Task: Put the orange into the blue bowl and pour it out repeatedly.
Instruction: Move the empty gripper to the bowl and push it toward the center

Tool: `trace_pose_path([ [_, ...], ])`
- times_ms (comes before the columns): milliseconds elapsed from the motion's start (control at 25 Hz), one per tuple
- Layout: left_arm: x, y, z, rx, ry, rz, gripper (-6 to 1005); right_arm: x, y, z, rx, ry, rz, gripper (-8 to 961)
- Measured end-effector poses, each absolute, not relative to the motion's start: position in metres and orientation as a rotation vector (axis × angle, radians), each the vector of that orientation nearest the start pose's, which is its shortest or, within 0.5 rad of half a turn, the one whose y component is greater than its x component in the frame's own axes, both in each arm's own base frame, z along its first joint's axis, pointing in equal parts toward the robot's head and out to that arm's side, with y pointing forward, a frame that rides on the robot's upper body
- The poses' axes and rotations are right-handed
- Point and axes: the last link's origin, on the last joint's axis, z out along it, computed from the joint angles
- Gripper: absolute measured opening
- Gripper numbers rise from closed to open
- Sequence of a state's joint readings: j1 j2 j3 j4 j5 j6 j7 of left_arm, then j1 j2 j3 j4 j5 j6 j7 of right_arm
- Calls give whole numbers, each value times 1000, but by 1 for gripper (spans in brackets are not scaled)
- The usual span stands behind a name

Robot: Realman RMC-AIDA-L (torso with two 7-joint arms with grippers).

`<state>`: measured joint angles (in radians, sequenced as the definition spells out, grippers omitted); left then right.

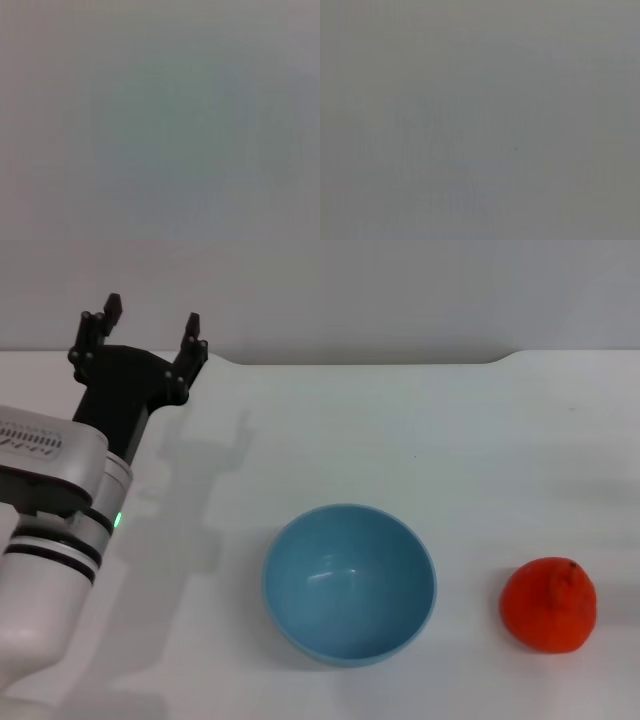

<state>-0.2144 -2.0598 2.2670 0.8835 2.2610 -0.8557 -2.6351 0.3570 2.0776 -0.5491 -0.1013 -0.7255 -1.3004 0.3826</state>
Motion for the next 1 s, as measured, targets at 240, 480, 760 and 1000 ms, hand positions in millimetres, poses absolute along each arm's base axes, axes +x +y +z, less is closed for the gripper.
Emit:
trace_pose_path([
  [240,-228,323,-53,-1685,-334,-630,797,381,297,55,-1313,593,753,570],
  [480,-226,317,-54,-1677,-317,-650,798,379,297,57,-1313,581,761,570],
  [760,-227,308,-49,-1637,-297,-682,798,375,298,50,-1367,572,762,570],
  [1000,-217,311,-52,-1663,-319,-707,797,377,295,45,-1371,598,764,570],
])
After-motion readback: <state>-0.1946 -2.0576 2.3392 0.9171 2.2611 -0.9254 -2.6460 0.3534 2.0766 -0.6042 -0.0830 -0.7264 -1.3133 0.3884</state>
